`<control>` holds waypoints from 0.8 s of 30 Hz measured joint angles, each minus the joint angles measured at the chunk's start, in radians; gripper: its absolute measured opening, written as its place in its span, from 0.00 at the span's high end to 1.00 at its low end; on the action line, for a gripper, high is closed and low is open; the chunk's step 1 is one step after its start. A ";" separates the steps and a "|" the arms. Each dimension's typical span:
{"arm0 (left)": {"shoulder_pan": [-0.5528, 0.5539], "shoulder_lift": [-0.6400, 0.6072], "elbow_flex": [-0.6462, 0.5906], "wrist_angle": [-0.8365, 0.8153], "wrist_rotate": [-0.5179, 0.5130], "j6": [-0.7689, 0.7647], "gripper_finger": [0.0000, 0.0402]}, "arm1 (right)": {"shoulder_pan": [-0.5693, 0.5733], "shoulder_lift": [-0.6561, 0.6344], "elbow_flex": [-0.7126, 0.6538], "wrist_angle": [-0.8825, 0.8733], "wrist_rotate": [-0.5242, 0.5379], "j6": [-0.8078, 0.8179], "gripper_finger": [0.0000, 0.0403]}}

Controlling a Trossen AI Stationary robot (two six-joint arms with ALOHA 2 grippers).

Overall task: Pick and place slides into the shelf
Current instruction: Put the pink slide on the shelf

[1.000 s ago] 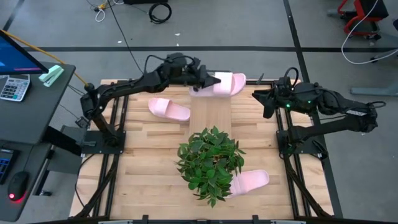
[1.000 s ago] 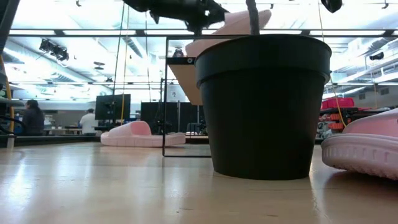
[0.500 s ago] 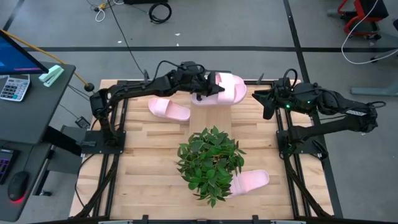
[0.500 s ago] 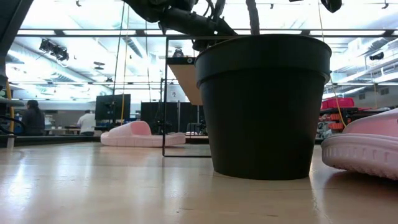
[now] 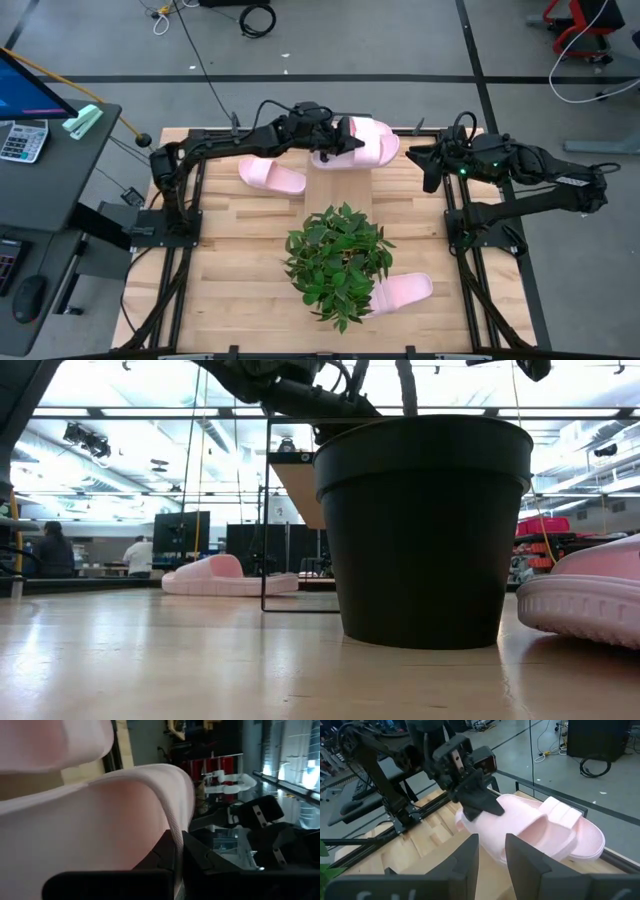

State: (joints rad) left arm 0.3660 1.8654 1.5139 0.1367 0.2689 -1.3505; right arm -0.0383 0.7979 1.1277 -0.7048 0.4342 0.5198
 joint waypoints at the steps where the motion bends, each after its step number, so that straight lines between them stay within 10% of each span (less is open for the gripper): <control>1: 0.000 0.010 0.000 0.020 0.001 -0.003 0.97 | 0.000 0.000 0.000 0.000 0.000 0.000 0.75; 24: -0.011 0.061 0.000 0.069 0.016 0.043 0.97 | 0.000 0.000 0.000 -0.006 0.000 0.000 0.75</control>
State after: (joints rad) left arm 0.3550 1.9263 1.5139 0.2061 0.2851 -1.3073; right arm -0.0383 0.7981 1.1275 -0.7105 0.4339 0.5198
